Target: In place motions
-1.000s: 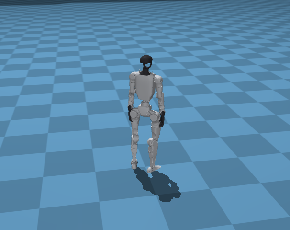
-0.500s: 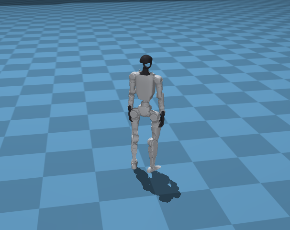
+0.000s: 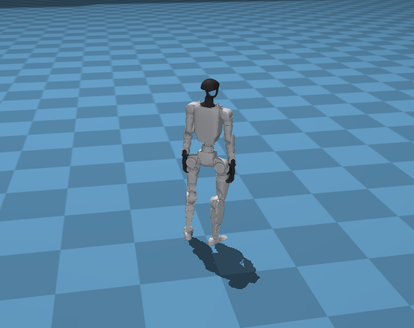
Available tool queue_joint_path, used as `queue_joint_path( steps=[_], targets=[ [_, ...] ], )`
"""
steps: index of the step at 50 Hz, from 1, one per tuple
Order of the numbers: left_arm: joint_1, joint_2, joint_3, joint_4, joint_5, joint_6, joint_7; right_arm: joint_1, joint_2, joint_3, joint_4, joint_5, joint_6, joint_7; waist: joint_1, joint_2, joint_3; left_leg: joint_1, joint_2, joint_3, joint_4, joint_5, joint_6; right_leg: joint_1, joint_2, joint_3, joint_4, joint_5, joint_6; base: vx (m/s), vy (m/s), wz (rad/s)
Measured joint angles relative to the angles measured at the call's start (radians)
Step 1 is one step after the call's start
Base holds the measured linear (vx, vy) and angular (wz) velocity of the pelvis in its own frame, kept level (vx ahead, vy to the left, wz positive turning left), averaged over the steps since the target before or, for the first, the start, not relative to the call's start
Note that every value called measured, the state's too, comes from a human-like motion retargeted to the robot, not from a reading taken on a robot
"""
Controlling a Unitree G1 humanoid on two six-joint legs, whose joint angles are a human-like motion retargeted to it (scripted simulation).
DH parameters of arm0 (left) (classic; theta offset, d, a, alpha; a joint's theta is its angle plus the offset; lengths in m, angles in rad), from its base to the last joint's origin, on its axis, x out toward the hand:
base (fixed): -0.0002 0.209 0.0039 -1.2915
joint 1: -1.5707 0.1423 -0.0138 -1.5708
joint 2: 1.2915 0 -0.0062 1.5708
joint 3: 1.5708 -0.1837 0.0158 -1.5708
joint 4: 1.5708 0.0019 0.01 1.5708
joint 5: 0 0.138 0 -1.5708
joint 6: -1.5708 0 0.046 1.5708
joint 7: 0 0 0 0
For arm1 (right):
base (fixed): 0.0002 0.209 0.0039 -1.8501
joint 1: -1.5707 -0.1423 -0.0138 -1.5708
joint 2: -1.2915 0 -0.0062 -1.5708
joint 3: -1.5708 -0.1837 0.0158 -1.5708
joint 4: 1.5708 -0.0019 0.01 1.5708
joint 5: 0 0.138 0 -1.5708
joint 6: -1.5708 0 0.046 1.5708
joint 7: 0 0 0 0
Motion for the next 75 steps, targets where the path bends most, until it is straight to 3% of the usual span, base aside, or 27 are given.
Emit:
queue_joint_path(
  steps=[10, 18, 20, 29, 37, 43, 50, 57, 59, 61, 66, 70, 75],
  targets=[
    [0.004, 0.001, 0.096, -0.046, -0.104, 0.005, 0.018, -0.007, -0.022, -0.021, 0.011, 0.012, 0.002, -0.002, -0.029, -0.008, 0.031, -0.030, 0.036, -0.033, 0.064, 0.083, -0.019, 0.022, 0.028, -0.022, -0.012, -0.010, -0.035, -0.17, -0.13, 0.19],
    [-0.007, 0.022, 0.084, -0.086, -0.105, 0.003, 0.037, -0.014, -0.059, -0.045, 0.026, 0.008, 0.007, -0.018, 0.017, -0.061, 0.092, -0.156, 0.024, -0.113, 0.306, 0.136, 0.093, 0.035, -0.026, -0.002, -0.019, 0.005, -0.060, -0.22, -0.05, 0.13],
    [-0.007, 0.021, 0.084, -0.092, -0.099, 0.000, 0.041, -0.012, -0.071, -0.050, 0.029, 0.008, 0.008, -0.022, 0.025, -0.061, 0.105, -0.187, 0.031, -0.096, 0.330, 0.131, 0.098, 0.038, -0.032, -0.011, -0.021, 0.008, -0.065, -0.19, 0.01, 0.27],
    [0.008, 0.019, 0.074, -0.086, -0.087, 0.003, 0.038, -0.002, -0.118, -0.063, 0.068, 0.024, 0.030, -0.065, 0.128, -0.049, 0.214, -0.381, -0.057, -0.082, 0.076, 0.083, 0.086, 0.080, -0.051, -0.053, -0.035, 0.021, -0.094, -0.15, 0.03, 0.17],
    [0.044, 0.017, 0.088, 0.010, -0.093, 0.014, 0.019, -0.030, -0.116, -0.036, 0.052, 0.005, 0.036, -0.054, 0.206, -0.060, 0.256, -0.532, -0.064, -0.024, 0.017, 0.059, 0.096, 0.065, -0.104, -0.081, -0.041, 0.051, -0.100, -0.07, 0.03, -0.03],
    [0.105, 0.003, 0.110, 0.042, -0.087, 0.047, 0.013, -0.048, -0.088, -0.019, -0.027, -0.010, 0.008, 0.006, 0.185, -0.050, 0.235, -0.500, -0.051, -0.012, 0.033, 0.056, 0.080, 0.063, -0.113, -0.073, -0.032, 0.048, -0.091, 0.04, 0.08, -0.05],
    [0.134, 0.000, 0.120, 0.042, -0.083, 0.042, 0.018, -0.048, -0.051, -0.004, -0.076, 0.012, -0.021, 0.052, 0.125, -0.037, 0.181, -0.342, 0.012, -0.015, 0.178, 0.106, 0.027, 0.063, -0.103, -0.071, -0.020, 0.039, -0.076, 0.15, 0.09, -0.04],
    [0.094, 0.012, 0.096, 0.017, -0.084, 0.019, 0.030, -0.035, -0.049, -0.002, -0.051, -0.012, -0.029, 0.044, 0.056, -0.011, 0.112, -0.077, 0.008, -0.091, 0.212, 0.239, -0.033, 0.053, -0.072, -0.052, -0.014, 0.026, -0.054, 0.26, 0.11, -0.08],
    [0.087, 0.012, 0.081, -0.010, -0.078, 0.014, 0.032, -0.024, -0.058, -0.014, -0.032, -0.020, -0.026, 0.032, 0.046, 0.008, 0.090, -0.005, 0.006, -0.015, 0.134, 0.111, -0.040, 0.049, -0.055, -0.049, -0.009, 0.023, -0.042, 0.32, 0.17, -0.23],
    [0.081, 0.009, 0.062, -0.040, -0.070, 0.009, 0.027, -0.011, -0.074, -0.027, -0.004, -0.025, -0.018, 0.014, 0.023, 0.043, 0.063, 0.039, -0.014, 0.035, 0.020, 0.059, -0.001, 0.051, -0.029, -0.058, -0.007, 0.018, -0.027, 0.38, 0.19, -0.02],
    [-0.007, 0.019, 0.023, -0.105, -0.036, 0.012, 0.008, -0.031, -0.109, -0.047, 0.103, 0.037, 0.025, -0.068, -0.100, 0.076, 0.027, -0.022, -0.028, -0.033, -0.026, 0.060, 0.002, 0.026, -0.049, -0.123, 0.006, 0.008, 0.015, 0.12, 0.19, 0.70],
    [-0.091, 0.064, -0.050, -0.167, -0.019, 0.010, 0.016, -0.014, -0.104, -0.071, 0.136, 0.134, 0.020, -0.110, -0.071, 0.040, 0.074, -0.028, -0.051, -0.049, 0.000, 0.043, 0.027, 0.041, -0.071, -0.147, 0.013, 0.019, 0.024, 0.07, 0.03, 0.19],
    [-0.123, 0.090, -0.101, -0.236, -0.021, -0.008, 0.037, 0.022, -0.065, -0.063, 0.130, 0.099, 0.026, -0.116, 0.057, -0.014, 0.065, -0.012, -0.069, -0.005, -0.008, 0.031, 0.037, 0.030, -0.092, -0.101, 0.007, 0.041, 0.032, 0.12, 0.00, -0.41]
  ],
)
